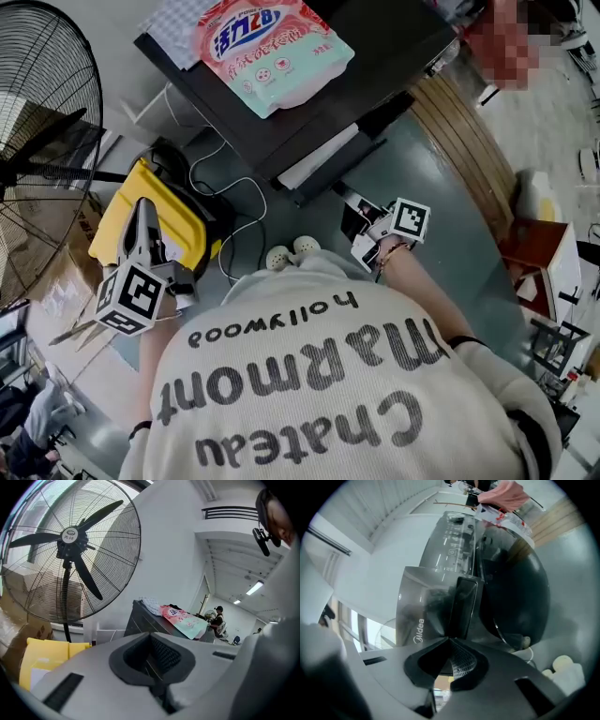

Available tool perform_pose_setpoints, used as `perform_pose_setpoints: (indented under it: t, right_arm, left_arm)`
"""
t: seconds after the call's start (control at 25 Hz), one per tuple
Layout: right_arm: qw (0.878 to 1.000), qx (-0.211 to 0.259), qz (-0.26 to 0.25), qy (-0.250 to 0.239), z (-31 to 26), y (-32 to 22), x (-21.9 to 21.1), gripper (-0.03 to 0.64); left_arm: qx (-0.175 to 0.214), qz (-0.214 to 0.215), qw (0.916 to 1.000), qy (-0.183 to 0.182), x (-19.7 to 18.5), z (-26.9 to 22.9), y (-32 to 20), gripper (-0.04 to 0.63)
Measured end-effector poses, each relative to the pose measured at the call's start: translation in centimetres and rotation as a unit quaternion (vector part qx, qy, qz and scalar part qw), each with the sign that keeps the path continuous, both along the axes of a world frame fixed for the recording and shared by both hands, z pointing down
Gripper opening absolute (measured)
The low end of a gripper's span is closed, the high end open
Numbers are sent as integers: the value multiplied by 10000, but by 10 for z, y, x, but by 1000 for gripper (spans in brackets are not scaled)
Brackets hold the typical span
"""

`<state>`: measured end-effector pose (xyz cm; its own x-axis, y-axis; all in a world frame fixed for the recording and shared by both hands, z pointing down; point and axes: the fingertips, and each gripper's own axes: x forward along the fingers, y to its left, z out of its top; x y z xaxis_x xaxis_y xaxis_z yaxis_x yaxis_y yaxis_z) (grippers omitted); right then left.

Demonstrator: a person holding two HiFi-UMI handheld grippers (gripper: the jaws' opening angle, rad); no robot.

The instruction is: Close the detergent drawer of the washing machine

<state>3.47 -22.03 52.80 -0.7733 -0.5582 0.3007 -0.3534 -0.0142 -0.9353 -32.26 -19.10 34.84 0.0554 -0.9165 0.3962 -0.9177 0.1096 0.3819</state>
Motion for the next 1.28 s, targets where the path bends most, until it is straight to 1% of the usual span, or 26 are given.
perform_pose_setpoints:
  t: [0.08,0.2,0.32,0.44,0.64,1.2,1.28]
  right_arm:
    - [9997,-90,-35,208,-5,-4,-9,25]
    - [10000,33,-7,27,-11,-11,-17,26]
    - [9998,-74,147,136,-6,-13,-9,26]
    - [9996,-114,224,114,-6,-17,-7,26]
    - [9997,-56,164,156,-9,-24,-13,26]
    - [9999,7,146,20,-11,-39,-28,26]
    - [9998,109,126,-68,-14,-42,-31,26]
  left_arm:
    - [-15,-35,10000,10,-1,0,3,8]
    - [-23,-73,10000,-15,-4,0,8,8]
    - [-31,-137,9999,-15,-6,0,13,8]
    - [-30,-215,9998,-50,-11,-2,18,8]
    - [-33,-286,9996,-66,-13,-3,25,8]
    - [11,-550,9984,-152,-28,-8,47,8]
    - [-1,-578,9982,-149,-30,-7,49,8]
